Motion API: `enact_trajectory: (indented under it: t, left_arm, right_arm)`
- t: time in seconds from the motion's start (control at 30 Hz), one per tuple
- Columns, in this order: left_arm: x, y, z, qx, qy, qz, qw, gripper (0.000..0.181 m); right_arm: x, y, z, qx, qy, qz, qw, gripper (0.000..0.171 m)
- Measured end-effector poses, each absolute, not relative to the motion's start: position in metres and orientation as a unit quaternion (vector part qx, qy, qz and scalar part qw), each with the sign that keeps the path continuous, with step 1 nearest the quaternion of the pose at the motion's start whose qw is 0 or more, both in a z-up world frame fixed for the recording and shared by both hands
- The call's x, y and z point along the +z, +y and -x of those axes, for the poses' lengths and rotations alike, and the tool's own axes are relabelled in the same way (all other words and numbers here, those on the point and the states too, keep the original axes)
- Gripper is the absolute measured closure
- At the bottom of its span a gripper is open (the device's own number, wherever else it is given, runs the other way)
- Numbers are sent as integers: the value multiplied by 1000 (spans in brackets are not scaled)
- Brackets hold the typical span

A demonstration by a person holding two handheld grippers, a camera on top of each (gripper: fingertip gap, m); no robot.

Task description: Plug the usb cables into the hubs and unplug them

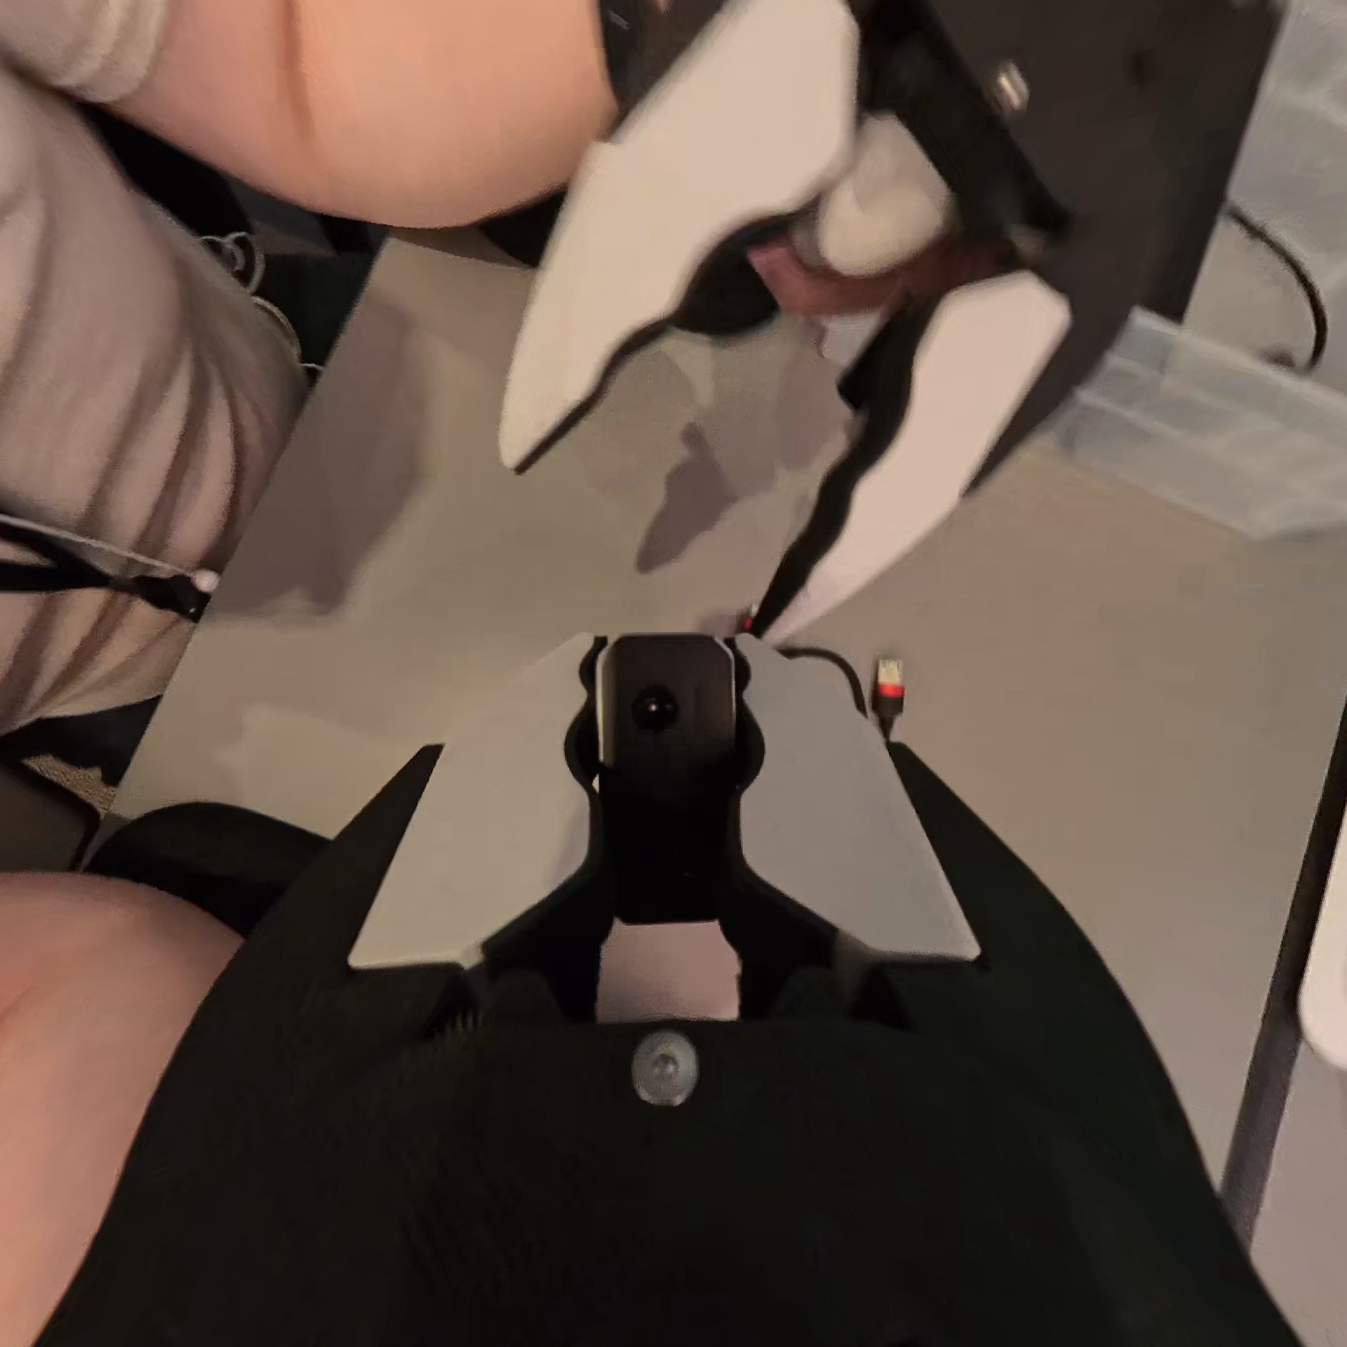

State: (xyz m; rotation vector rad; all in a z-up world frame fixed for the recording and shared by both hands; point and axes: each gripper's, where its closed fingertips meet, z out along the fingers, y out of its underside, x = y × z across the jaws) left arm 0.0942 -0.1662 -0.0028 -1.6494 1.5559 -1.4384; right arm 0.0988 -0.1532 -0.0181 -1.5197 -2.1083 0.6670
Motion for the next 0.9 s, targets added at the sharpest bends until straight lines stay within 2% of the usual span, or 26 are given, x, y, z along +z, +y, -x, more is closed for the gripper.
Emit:
enact_trajectory:
  t: [0.07,0.17,0.33,0.37,0.4,0.43,0.5,0.57,0.63,0.73,0.8,0.9]
  left_arm:
    - [-13,-154,-97,-453,571,624,284,106]
    - [-37,-130,-109,-366,564,649,357,109]
    - [-73,-121,-144,-369,550,664,347,107]
    - [-75,-120,-151,-375,544,660,356,112]
    - [-75,-120,-156,-383,541,655,363,124]
    - [-73,-122,-160,-394,540,645,369,148]
    - [-71,-117,-163,-382,540,644,385,151]
    - [-68,-104,-160,-349,536,654,404,151]
    - [-57,-84,-154,-341,507,662,435,151]
    - [-46,-39,-140,-307,456,683,481,151]
    - [-45,-7,-130,-306,415,698,497,151]
    - [-48,27,-122,-360,363,692,510,151]
  right_arm:
    - [-28,-138,-104,222,-745,592,211,139]
    - [-37,-123,-107,218,-728,618,202,139]
    - [-26,-121,-109,242,-715,619,219,139]
    - [-21,-121,-107,244,-715,614,231,140]
    - [-18,-121,-106,244,-716,608,241,139]
    - [-15,-122,-105,243,-717,605,248,140]
    - [-14,-119,-106,232,-717,605,259,139]
    - [-9,-109,-109,203,-722,595,289,137]
    - [6,-88,-113,164,-702,591,362,128]
    - [42,-58,-126,147,-634,599,467,126]
    - [53,-48,-137,167,-595,614,492,127]
    - [44,-37,-156,150,-580,638,484,128]
